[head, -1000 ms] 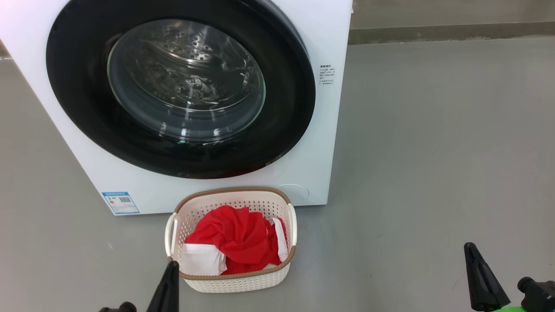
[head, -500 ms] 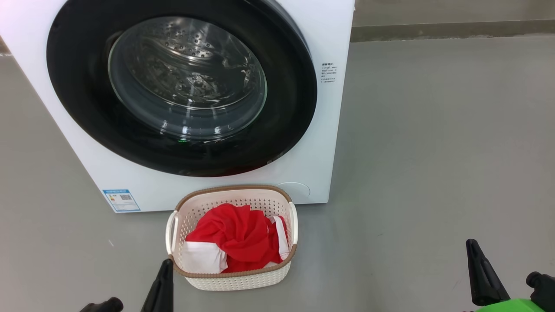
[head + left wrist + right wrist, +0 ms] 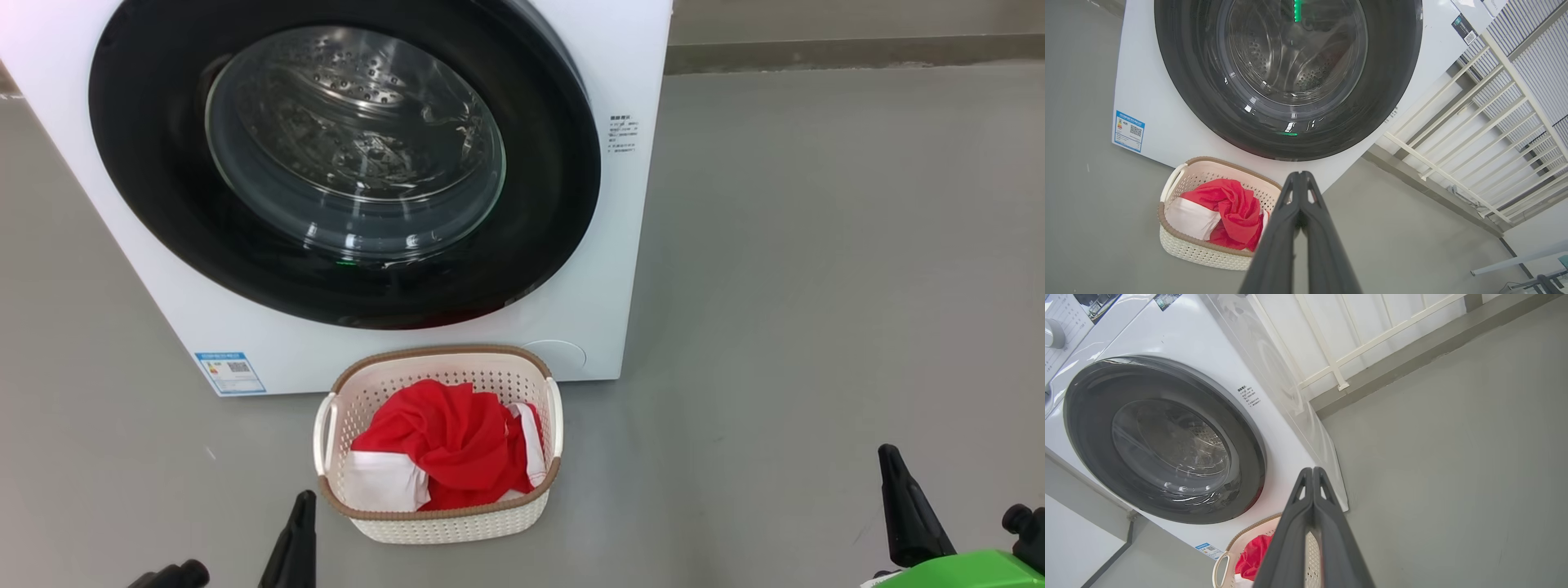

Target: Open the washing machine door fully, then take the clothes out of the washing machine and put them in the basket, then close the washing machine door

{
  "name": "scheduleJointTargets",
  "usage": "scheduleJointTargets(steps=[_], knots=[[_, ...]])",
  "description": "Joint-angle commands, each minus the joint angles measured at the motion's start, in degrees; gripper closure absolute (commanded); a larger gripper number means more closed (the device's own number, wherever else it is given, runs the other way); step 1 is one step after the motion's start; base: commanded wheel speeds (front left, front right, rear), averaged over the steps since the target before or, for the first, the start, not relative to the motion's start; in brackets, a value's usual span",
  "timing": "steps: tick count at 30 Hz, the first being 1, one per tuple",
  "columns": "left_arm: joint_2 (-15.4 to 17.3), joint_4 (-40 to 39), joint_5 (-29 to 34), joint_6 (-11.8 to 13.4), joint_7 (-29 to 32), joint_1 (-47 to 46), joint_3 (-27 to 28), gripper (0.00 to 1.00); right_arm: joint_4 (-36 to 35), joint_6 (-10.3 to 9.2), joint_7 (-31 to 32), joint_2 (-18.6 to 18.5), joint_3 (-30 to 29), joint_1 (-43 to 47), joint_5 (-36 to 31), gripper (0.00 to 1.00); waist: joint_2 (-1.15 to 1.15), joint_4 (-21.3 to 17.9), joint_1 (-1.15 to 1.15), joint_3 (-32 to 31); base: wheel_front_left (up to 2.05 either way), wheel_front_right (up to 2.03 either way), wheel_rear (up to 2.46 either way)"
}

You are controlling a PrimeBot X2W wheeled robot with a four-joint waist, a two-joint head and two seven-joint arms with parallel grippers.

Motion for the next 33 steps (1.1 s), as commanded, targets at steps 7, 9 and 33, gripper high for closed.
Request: scheduleJointTargets(steps=[7,9,33], knots=[[0.8,-0.5,-7.3,-1.2,1.7,-3.5,2.1,1.0,-0.7,-0.09,1.7,-1.2,0.7,-4.1,7.5,1.0,0.0,0.2,-0.01,0.3,0.0,0.0,0.0],[0.8,-0.3,-8.6,-1.3,2.0,-3.7,2.3,1.0,-0.6,-0.09,2.1,-1.3,0.8,-4.3,8.8,1.0,0.0,0.2,-0.01,0.3,0.0,0.0,0.0],[1.0,1.2,-23.5,-2.7,5.8,-5.4,4.7,1.0,0.8,-0.14,6.0,-1.6,1.1,-7.1,24.0,1.0,0.0,0.6,-0.01,0.9,0.0,0.0,0.0]])
